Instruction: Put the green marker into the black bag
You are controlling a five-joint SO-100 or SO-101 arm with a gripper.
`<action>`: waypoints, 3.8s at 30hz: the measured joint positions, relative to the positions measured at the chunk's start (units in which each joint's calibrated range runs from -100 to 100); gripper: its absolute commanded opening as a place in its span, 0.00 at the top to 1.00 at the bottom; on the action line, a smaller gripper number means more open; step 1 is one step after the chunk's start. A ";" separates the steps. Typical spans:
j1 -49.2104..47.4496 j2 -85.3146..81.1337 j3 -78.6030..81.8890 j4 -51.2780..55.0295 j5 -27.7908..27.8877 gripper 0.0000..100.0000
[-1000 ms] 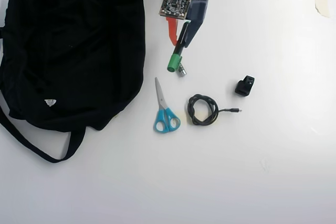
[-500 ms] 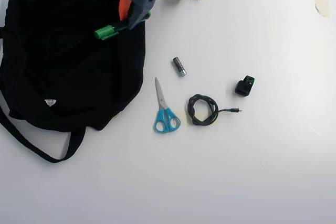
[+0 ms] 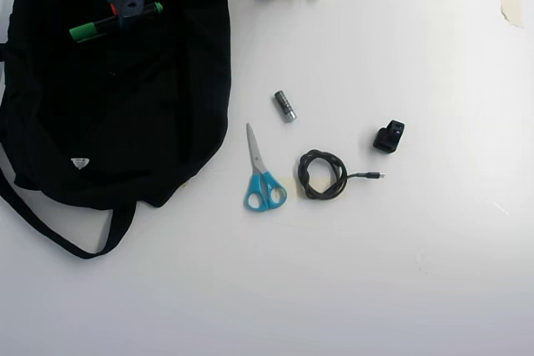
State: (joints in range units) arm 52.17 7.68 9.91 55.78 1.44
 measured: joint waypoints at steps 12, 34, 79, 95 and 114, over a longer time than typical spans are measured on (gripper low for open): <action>-11.98 -19.93 0.39 12.37 -2.05 0.86; -58.41 -86.26 47.72 17.35 -7.62 0.98; -64.36 -106.43 87.74 14.77 -1.95 0.98; -64.36 -106.43 87.74 14.77 -1.95 0.98; -64.36 -106.43 87.81 14.77 -1.95 0.98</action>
State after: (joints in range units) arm -12.20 -98.75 97.72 70.55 -0.51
